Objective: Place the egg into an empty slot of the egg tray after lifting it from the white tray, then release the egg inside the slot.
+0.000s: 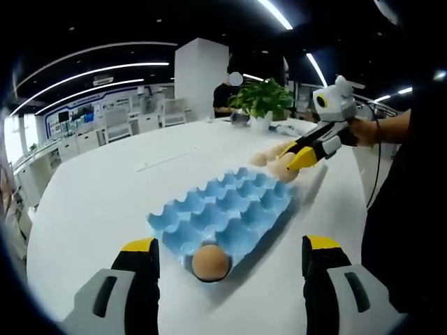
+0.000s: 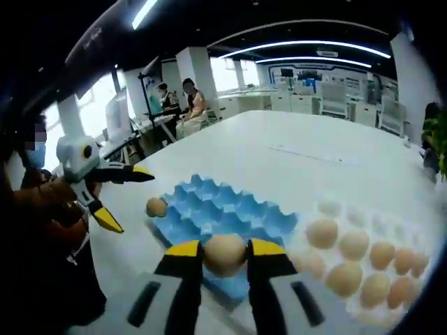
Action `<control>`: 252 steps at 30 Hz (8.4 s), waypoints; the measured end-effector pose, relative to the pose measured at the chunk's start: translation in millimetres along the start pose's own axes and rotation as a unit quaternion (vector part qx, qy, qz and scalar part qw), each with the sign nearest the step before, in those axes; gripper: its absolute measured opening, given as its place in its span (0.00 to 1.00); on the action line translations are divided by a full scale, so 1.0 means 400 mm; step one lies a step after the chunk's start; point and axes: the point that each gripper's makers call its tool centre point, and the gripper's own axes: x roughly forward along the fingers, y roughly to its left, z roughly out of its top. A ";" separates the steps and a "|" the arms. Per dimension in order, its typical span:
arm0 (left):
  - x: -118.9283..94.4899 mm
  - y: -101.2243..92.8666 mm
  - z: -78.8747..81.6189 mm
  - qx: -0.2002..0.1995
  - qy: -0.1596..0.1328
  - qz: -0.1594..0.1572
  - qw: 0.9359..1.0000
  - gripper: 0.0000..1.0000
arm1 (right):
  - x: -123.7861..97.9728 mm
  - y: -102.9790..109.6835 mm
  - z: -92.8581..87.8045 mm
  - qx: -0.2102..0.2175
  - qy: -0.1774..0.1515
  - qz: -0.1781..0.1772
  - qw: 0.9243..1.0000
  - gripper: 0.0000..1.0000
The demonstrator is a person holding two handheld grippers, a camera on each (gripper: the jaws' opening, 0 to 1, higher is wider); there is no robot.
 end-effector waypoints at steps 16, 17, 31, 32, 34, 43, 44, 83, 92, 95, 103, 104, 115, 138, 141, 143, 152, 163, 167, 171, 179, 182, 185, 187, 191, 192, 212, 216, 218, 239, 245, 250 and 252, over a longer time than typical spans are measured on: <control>-0.006 0.003 -0.013 0.001 0.004 0.001 1.000 0.83 | 0.148 0.162 0.031 -0.053 0.006 0.091 0.994 0.24; -0.006 0.002 -0.013 0.000 0.004 0.001 1.000 0.83 | 0.154 0.168 0.031 -0.055 0.005 0.094 0.994 0.24; -0.002 -0.006 -0.020 -0.001 0.005 -0.005 1.000 0.83 | 0.249 0.217 -0.015 -0.122 0.042 0.122 0.984 0.24; -0.002 -0.006 -0.020 -0.002 0.005 -0.005 1.000 0.83 | 0.248 0.217 -0.011 -0.124 0.037 0.121 0.984 0.24; -0.001 -0.006 -0.020 -0.001 0.005 -0.005 1.000 0.83 | 0.248 0.217 -0.011 -0.128 0.039 0.125 0.983 0.25; 0.004 -0.004 -0.016 0.002 0.005 -0.006 1.000 0.83 | 0.250 0.223 -0.020 -0.186 0.041 0.128 0.973 0.25; 0.004 -0.005 -0.014 0.001 0.004 -0.007 1.000 0.83 | 0.251 0.223 -0.021 -0.194 0.042 0.128 0.972 0.26; 0.020 -0.012 0.003 0.004 -0.003 -0.012 1.000 0.82 | 0.041 0.050 -0.084 -0.084 -0.006 0.034 0.996 0.26; 0.023 -0.015 0.006 0.007 0.000 -0.016 1.000 0.81 | -0.038 -0.048 -0.113 -0.065 -0.008 -0.044 0.997 0.26; 0.023 -0.014 0.007 0.008 -0.001 -0.016 1.000 0.81 | -0.074 -0.093 -0.113 -0.058 -0.017 -0.079 0.995 0.26; 0.023 -0.011 0.008 0.008 -0.001 -0.013 1.000 0.81 | -0.210 -0.232 -0.116 -0.003 -0.062 -0.198 0.978 0.26; 0.023 -0.011 0.008 0.008 0.000 -0.013 1.000 0.81 | -0.225 -0.248 -0.116 0.001 -0.068 -0.211 0.975 0.26; 0.021 -0.014 0.006 0.008 0.002 -0.014 1.000 0.80 | -0.306 -0.365 -0.196 0.082 -0.065 -0.290 0.951 0.28; 0.017 -0.008 0.008 0.007 0.000 -0.010 1.000 0.79 | -0.290 -0.360 -0.219 0.038 -0.040 -0.294 0.954 0.25; 0.018 -0.010 0.010 0.007 0.000 -0.011 1.000 0.79 | -0.292 -0.360 -0.220 0.040 -0.036 -0.290 0.955 0.24; 0.019 -0.011 0.011 0.007 -0.002 -0.011 1.000 0.79 | -0.302 -0.357 -0.207 0.046 -0.042 -0.288 0.956 0.24; 0.023 -0.011 0.016 0.009 -0.004 -0.014 1.000 0.79 | -0.320 -0.363 -0.187 0.059 -0.055 -0.279 0.957 0.24; 0.022 -0.009 0.013 0.009 -0.003 -0.015 1.000 0.79 | -0.302 -0.340 -0.150 0.073 -0.072 -0.261 0.960 0.24; 0.023 -0.009 0.009 0.010 -0.001 -0.015 1.000 0.79 | -0.291 -0.324 -0.138 0.073 -0.073 -0.250 0.963 0.24; 0.023 -0.010 0.010 0.010 -0.001 -0.017 1.000 0.79 | -0.278 -0.306 -0.123 0.072 -0.080 -0.240 0.965 0.24; 0.021 -0.008 0.006 0.011 0.002 -0.016 1.000 0.79 | -0.243 -0.266 -0.096 0.068 -0.084 -0.212 0.971 0.24; 0.019 -0.007 0.004 0.011 0.002 -0.016 1.000 0.79 | -0.224 -0.244 -0.084 0.064 -0.085 -0.197 0.975 0.24; 0.018 -0.007 0.003 0.010 0.002 -0.016 1.000 0.79 | -0.201 -0.223 -0.069 0.061 -0.087 -0.178 0.978 0.24; 0.018 -0.006 0.003 0.010 0.002 -0.015 1.000 0.79 | -0.181 -0.201 -0.058 0.056 -0.086 -0.162 0.981 0.24; 0.015 -0.003 0.003 0.009 0.001 -0.013 1.000 0.79 | -0.140 -0.154 -0.039 0.049 -0.087 -0.134 0.986 0.24; 0.015 -0.002 0.004 0.009 0.000 -0.012 1.000 0.79 | -0.125 -0.137 -0.037 0.045 -0.084 -0.122 0.988 0.24; 0.003 0.004 -0.002 0.007 0.002 -0.004 1.000 0.79 | 0.030 0.040 0.020 0.005 -0.076 -0.006 0.997 0.24; 0.004 0.002 -0.002 0.007 0.002 -0.004 1.000 0.79 | 0.043 0.056 0.013 -0.002 -0.068 0.007 0.998 0.25; 0.005 0.000 0.000 0.006 0.001 -0.005 1.000 0.79 | 0.050 0.060 0.011 -0.005 -0.067 0.010 0.998 0.25; 0.014 -0.007 0.004 0.006 0.002 -0.012 1.000 0.78 | 0.142 0.106 -0.002 -0.012 -0.045 0.048 0.998 0.25; 0.010 0.000 0.005 0.006 0.003 -0.008 1.000 0.78 | 0.164 0.108 -0.022 -0.015 -0.031 0.052 0.998 0.25; 0.010 -0.001 0.007 0.007 0.002 -0.009 1.000 0.78 | 0.164 0.109 -0.020 -0.023 -0.032 0.055 0.998 0.25; 0.011 -0.002 0.008 0.007 0.001 -0.011 1.000 0.78 | 0.165 0.110 -0.021 -0.028 -0.032 0.054 0.998 0.25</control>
